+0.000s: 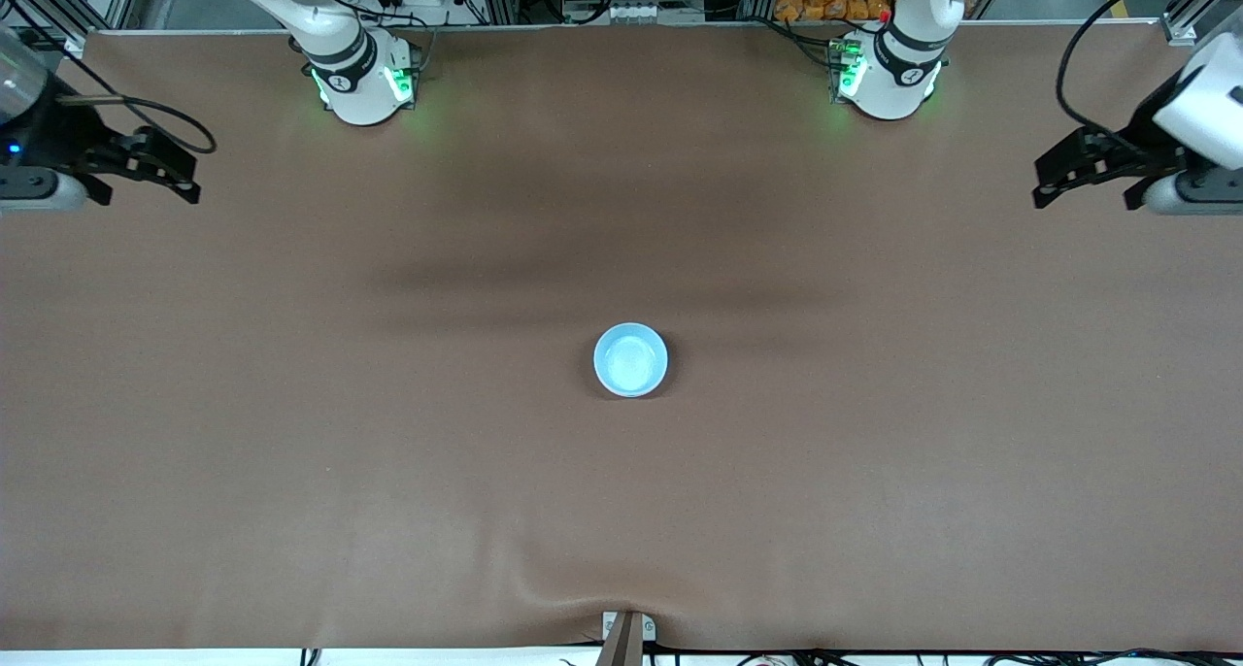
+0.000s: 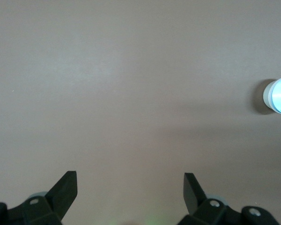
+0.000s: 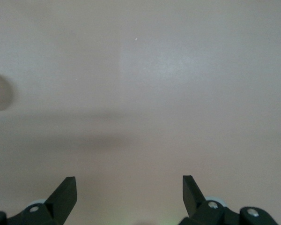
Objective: Stack pink and blue bowls on white bowl
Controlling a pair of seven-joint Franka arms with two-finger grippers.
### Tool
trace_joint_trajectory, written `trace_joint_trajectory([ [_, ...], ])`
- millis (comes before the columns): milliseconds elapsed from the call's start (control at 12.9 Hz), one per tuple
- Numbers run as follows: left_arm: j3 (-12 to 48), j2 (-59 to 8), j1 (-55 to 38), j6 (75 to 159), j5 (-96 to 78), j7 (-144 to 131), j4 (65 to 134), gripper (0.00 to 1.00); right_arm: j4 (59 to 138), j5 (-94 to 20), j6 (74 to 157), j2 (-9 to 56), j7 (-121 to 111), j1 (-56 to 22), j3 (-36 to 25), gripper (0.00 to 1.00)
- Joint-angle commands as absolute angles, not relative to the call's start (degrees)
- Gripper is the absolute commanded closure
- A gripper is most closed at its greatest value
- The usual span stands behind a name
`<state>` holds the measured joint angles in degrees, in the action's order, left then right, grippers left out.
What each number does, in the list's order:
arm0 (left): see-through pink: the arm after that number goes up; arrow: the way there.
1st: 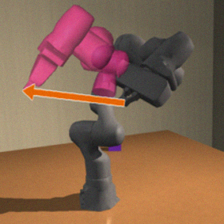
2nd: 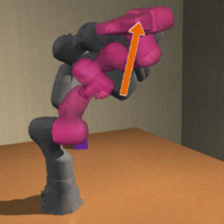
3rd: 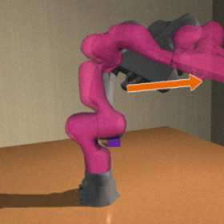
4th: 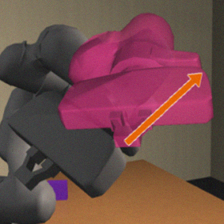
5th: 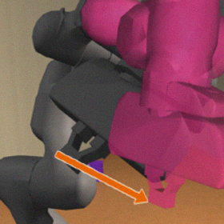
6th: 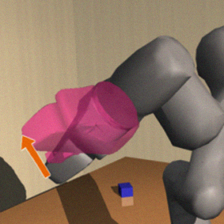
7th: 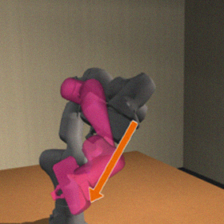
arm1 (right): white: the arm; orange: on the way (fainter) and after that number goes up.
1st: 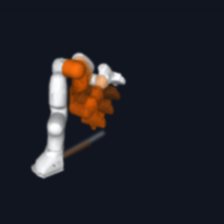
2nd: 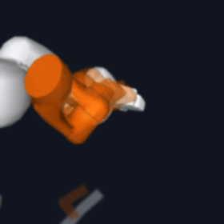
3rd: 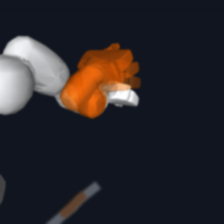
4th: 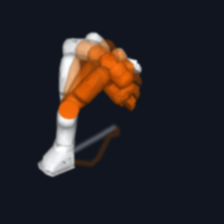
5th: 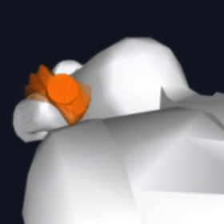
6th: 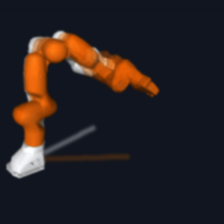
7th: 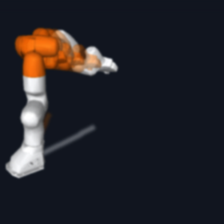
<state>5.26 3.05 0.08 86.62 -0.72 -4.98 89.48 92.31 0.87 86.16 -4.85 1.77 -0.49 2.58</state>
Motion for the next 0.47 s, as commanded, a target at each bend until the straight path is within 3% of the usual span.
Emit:
trace_joint_trajectory([
  [0,5.8,4.9,0.6,84.5,0.3,-5.0,90.4,0.00,88.9,1.8,83.9,-3.3,1.0,0.2,3.3,0.00],
  [389,5.8,4.2,0.3,84.1,0.4,-5.3,88.7,0.00,88.7,1.3,84.6,-3.3,0.8,-1.1,0.4,0.00],
])
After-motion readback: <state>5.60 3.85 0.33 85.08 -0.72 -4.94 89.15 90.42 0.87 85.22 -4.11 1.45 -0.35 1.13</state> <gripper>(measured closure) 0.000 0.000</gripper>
